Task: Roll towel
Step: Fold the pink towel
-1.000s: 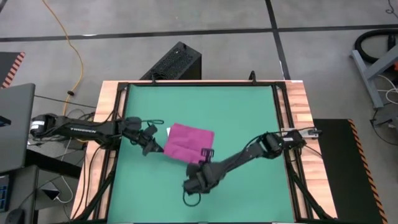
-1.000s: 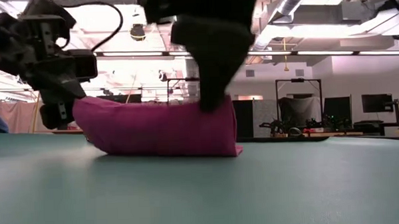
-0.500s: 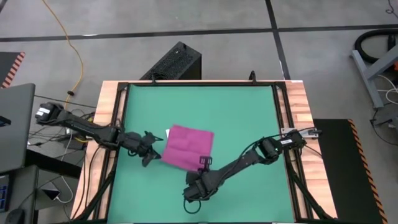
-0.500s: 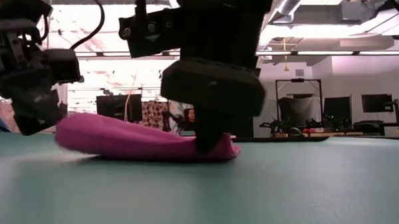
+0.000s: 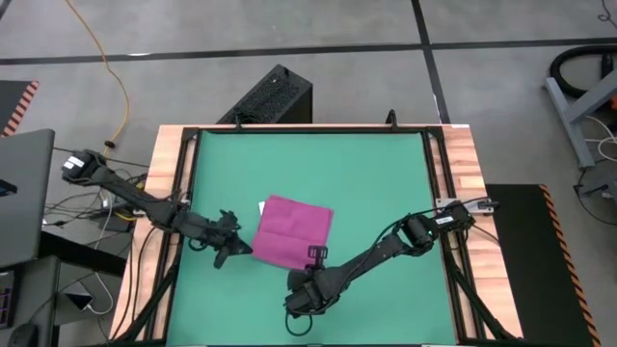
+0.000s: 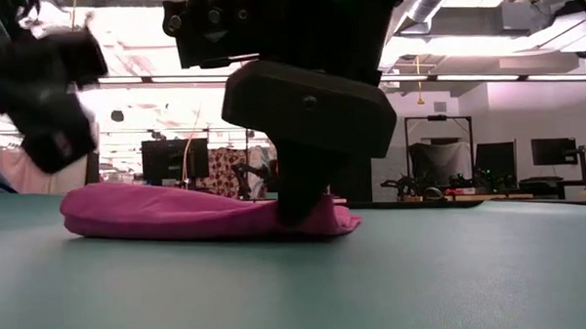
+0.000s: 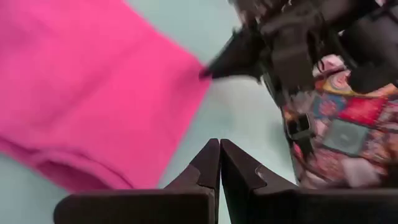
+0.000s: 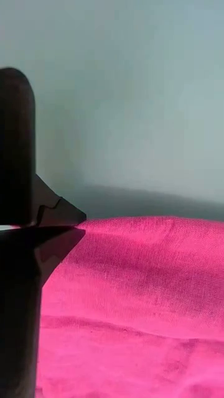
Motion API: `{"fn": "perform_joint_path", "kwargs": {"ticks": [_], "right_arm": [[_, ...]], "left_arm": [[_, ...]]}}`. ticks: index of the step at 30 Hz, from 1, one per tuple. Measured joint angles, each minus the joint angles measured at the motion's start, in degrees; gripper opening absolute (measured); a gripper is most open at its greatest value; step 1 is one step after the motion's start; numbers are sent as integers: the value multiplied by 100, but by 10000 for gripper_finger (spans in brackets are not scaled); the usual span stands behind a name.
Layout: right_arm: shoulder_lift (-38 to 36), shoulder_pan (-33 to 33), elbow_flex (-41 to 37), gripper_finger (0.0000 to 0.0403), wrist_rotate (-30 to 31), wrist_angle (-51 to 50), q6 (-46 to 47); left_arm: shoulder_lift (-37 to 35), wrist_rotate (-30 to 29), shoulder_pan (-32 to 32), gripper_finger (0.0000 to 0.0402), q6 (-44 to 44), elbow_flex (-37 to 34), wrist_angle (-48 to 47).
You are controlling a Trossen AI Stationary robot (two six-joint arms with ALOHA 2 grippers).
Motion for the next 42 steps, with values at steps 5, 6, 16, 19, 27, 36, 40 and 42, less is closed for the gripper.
{"fn": "perform_joint_path", "kwargs": {"ticks": [5,6,16,19,27,36,40,42], "right_arm": [[-2,0,0,9,0,5,0],[-2,0,0,9,0,8,0],[-2,-2,-1,9,0,39,7],[-2,-2,0,9,0,116,4],[-4,22,-2,9,-2,184,7],[-9,112,0,21,-11,139,6],[-132,111,-6,55,178,-10,0],[-325,138,-6,75,443,-70,-40]], "left_arm": [[454,-1865,-652,0,290,-9,-19],[642,-2145,-741,0,286,-9,6],[2653,-2885,-1492,0,351,478,997],[3156,-3201,-1607,0,413,793,777],[4269,-3481,-1563,0,-140,1021,642],[4459,-2839,-1651,0,-691,1029,783],[4455,-2553,-1650,0,-784,1029,762],[4455,-2460,-1650,0,-786,1029,756]]}}
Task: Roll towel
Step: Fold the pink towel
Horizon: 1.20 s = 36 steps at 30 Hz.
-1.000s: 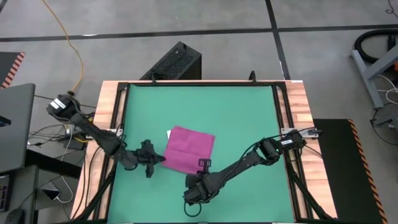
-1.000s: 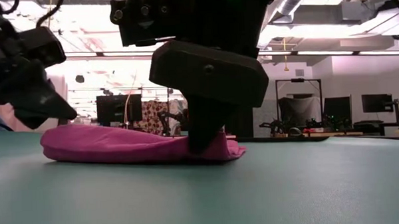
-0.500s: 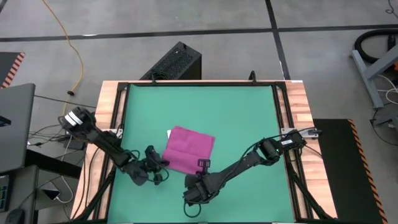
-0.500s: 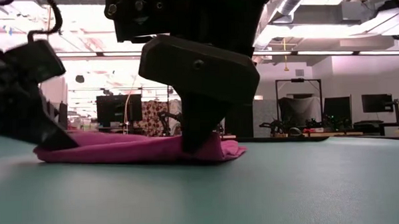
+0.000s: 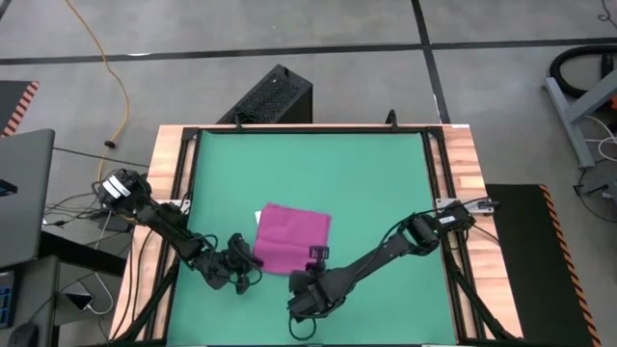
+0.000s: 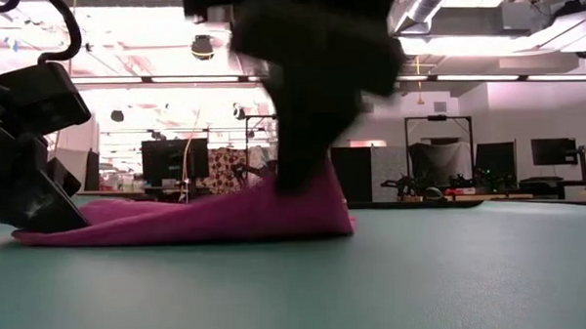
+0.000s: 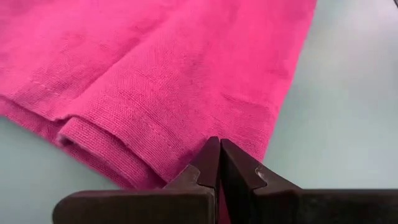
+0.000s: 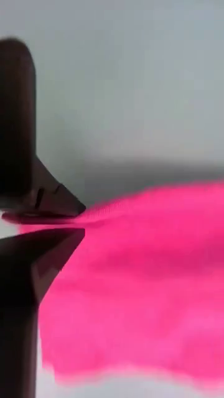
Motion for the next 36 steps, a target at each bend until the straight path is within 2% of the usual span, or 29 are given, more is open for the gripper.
{"fn": "perform_joint_path", "kwargs": {"ticks": [4,8,10,12,14,16,19,21,23,25,31,36], "right_arm": [[-374,106,7,111,545,-37,-161],[-656,232,7,145,631,-348,15],[-702,276,13,158,952,-368,130],[-686,197,13,166,1315,-314,52],[-610,-29,13,168,1299,-252,-214],[-578,-334,-10,169,1051,38,-682],[-615,-804,-366,169,441,1199,-1853],[-644,-1126,-668,168,-269,1807,-2417],[-657,-1442,-986,163,-1095,2403,-2688],[-661,-1718,-1299,157,-1676,2885,-2871],[-665,-2278,-1947,139,-1781,4038,-3333],[-604,-2588,-1965,137,-2432,4826,-3505]], "left_arm": [[0,82,0,0,3,-1,-26],[0,88,0,0,17,-2,-109],[0,95,0,0,21,-2,-129],[0,96,0,0,76,-2,-129],[0,109,-2,0,163,-2,-128],[0,151,-12,0,173,-2,-127],[0,165,-76,0,177,-2,-137],[0,137,-134,0,191,-2,-157],[2,101,-197,0,188,-2,-173],[2,67,-264,0,188,-4,-175],[2,-25,-337,0,168,-5,-216],[4,-33,-337,0,131,-7,-192]]}}
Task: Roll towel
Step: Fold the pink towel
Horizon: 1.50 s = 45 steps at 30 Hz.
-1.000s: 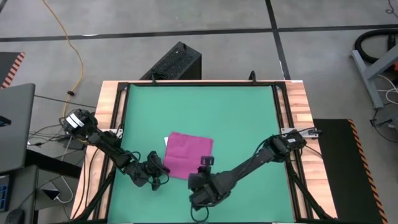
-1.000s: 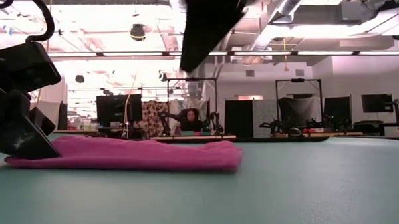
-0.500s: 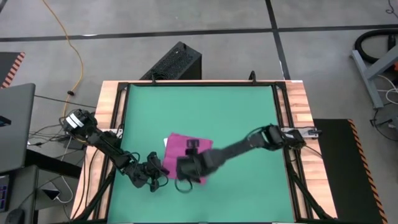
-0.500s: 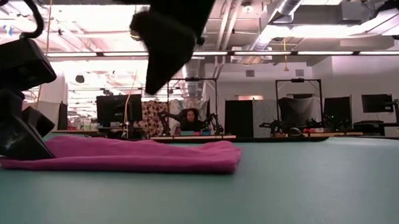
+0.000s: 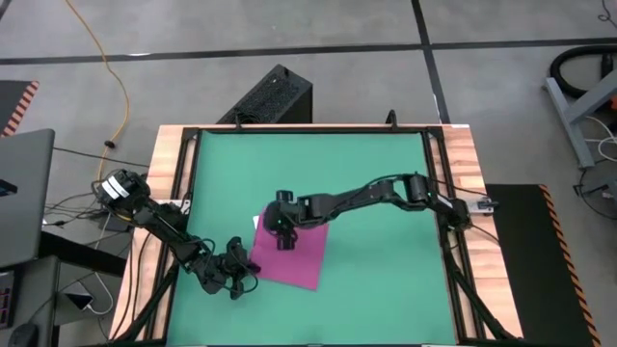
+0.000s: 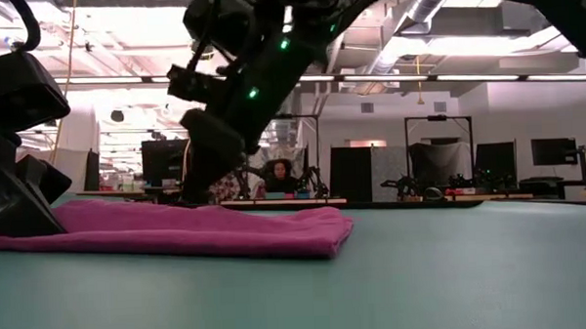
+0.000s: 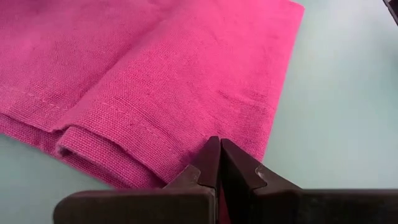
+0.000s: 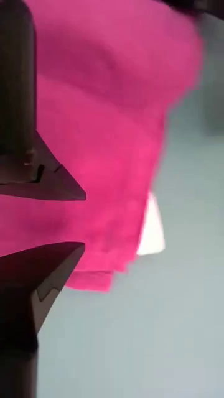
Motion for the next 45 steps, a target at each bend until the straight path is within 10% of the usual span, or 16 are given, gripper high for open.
{"fn": "perform_joint_path", "kwargs": {"ticks": [25,39,45], "right_arm": [[7,-330,-557,138,-254,686,-20],[11,-553,-581,14,426,392,571],[-127,-520,-590,25,106,279,461]], "left_arm": [[2,-103,1,0,-162,-4,14],[2,-106,2,0,-238,-4,15],[2,-96,2,0,-239,-4,13]]}}
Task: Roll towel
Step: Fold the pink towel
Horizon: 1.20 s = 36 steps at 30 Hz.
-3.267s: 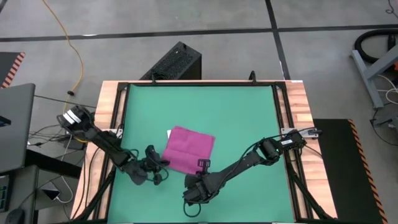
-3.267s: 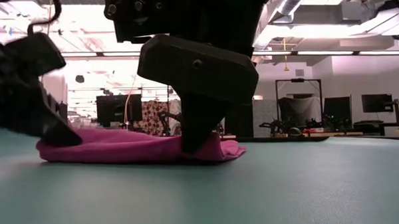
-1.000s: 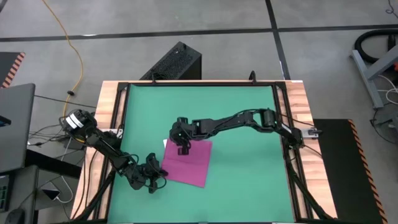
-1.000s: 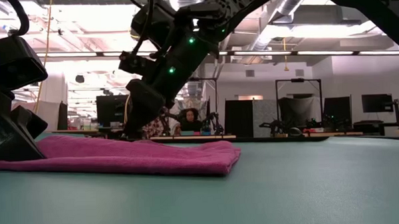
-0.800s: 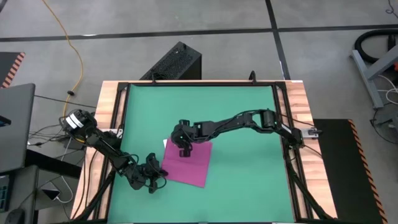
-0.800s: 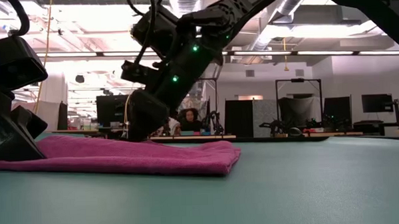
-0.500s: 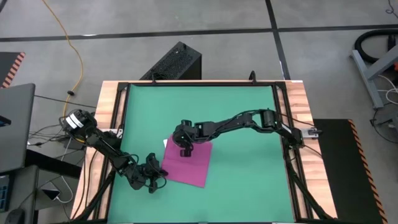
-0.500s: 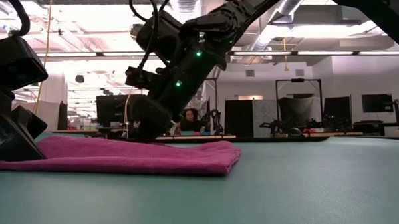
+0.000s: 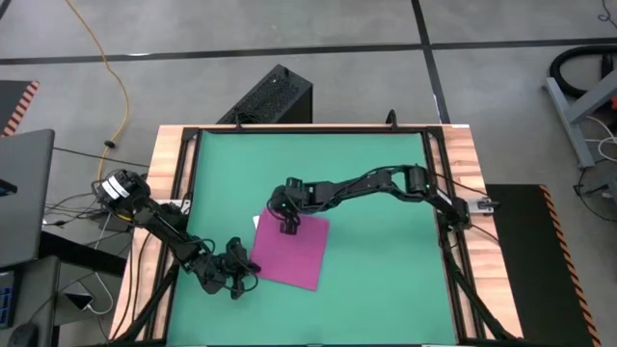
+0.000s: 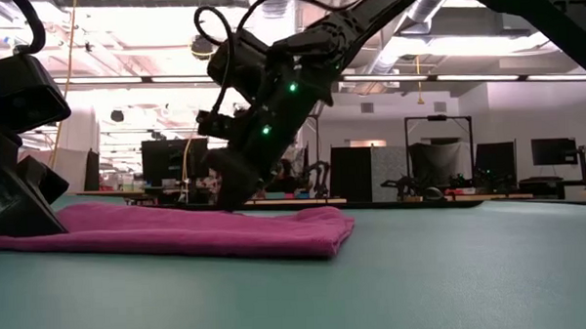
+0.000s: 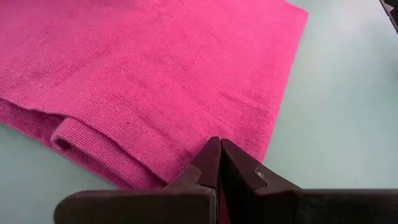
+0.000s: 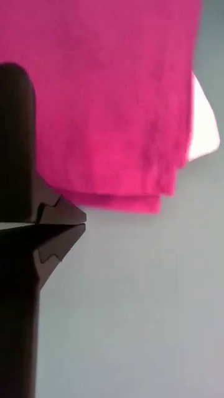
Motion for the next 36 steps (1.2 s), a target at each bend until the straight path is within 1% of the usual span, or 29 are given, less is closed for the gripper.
{"fn": "perform_joint_path", "kwargs": {"ticks": [3,7,12,13,16,25,28,30,36], "right_arm": [[-348,166,10,46,8,-27,104],[-457,551,34,47,-56,64,229],[229,848,-16,11,-100,764,54],[324,845,7,8,-99,1114,61],[391,795,19,12,-47,1236,197],[454,549,39,9,558,578,977],[454,535,39,9,783,516,1013],[456,535,37,8,1059,463,1022],[298,577,1,8,1327,445,816]], "left_arm": [[0,56,2,0,-17,0,-16],[-2,70,2,0,-43,2,-20],[-2,56,2,0,-24,0,-6],[-2,57,2,0,-30,0,-9],[-2,62,2,0,-70,0,-7],[-2,57,-2,0,-71,2,-36],[-2,23,-2,0,-70,0,-46],[-2,7,1,0,-72,0,-52],[0,4,2,0,-74,0,-50]]}}
